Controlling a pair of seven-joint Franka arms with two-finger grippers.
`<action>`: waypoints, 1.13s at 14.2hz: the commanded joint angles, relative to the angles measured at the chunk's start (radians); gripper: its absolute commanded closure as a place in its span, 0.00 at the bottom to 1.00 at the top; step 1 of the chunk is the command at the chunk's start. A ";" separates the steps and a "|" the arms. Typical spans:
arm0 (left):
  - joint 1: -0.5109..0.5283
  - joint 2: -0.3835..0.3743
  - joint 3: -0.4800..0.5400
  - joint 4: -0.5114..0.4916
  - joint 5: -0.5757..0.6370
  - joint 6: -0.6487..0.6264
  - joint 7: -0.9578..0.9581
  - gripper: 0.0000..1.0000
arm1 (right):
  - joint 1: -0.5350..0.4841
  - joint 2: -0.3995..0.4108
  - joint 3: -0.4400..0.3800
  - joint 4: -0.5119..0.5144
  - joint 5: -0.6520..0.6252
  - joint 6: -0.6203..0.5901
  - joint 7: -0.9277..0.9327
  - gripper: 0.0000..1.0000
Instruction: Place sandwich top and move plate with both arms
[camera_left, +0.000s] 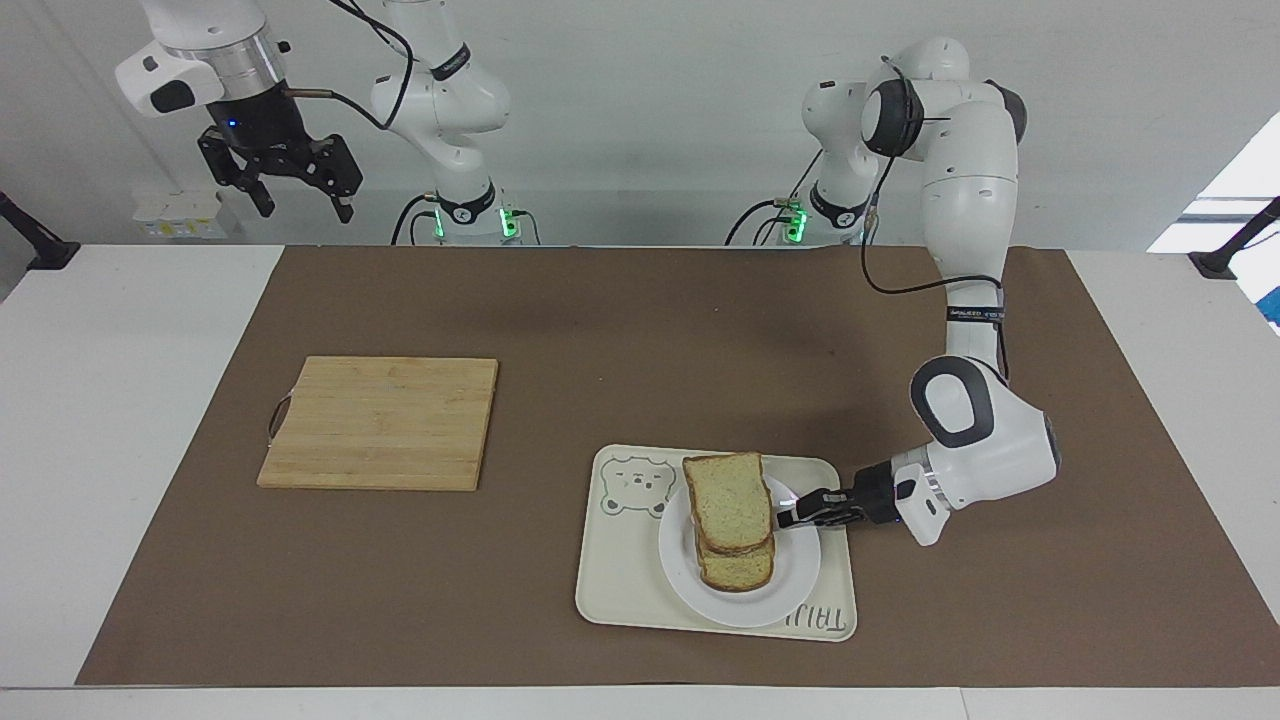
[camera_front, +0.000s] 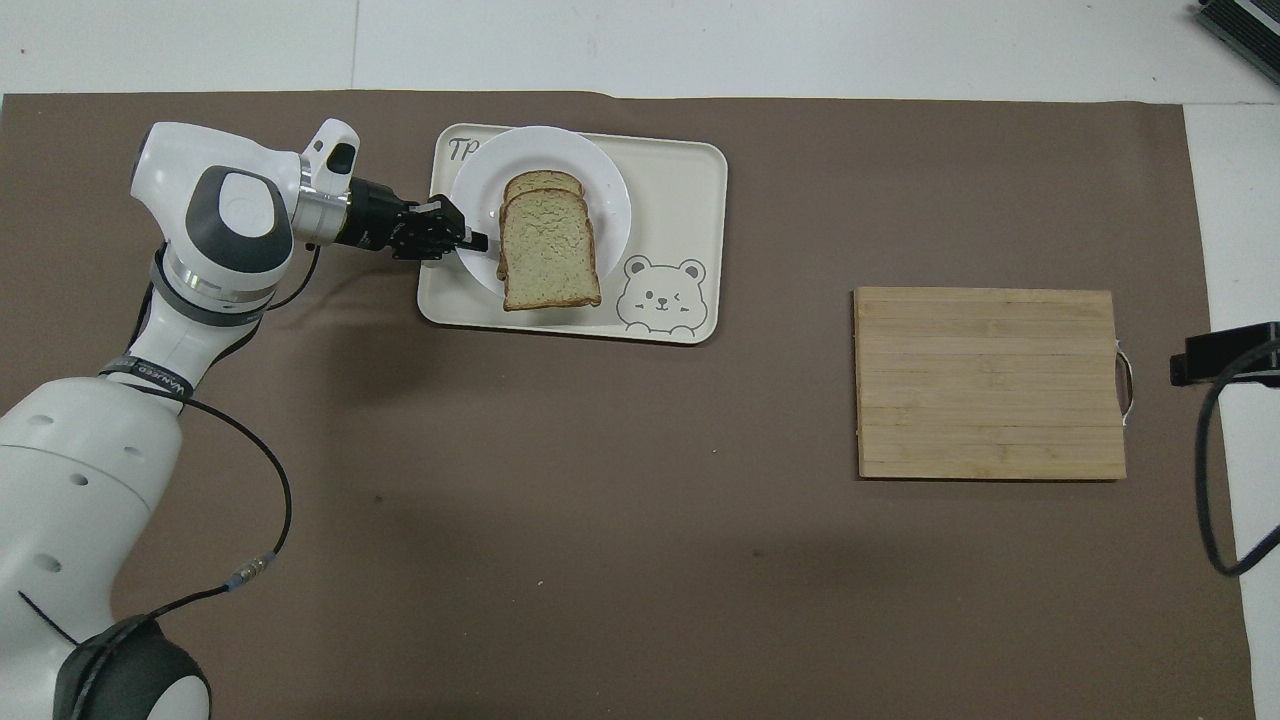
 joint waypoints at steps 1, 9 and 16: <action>0.000 -0.055 0.017 0.015 0.076 -0.003 -0.023 0.00 | -0.009 -0.010 0.004 -0.006 -0.005 -0.009 -0.025 0.00; -0.003 -0.323 0.078 -0.104 0.537 -0.155 -0.262 0.00 | -0.009 -0.010 0.004 -0.006 -0.005 -0.009 -0.025 0.00; 0.031 -0.563 0.080 -0.110 0.803 -0.357 -0.215 0.00 | -0.009 -0.010 0.004 -0.006 -0.005 -0.009 -0.024 0.00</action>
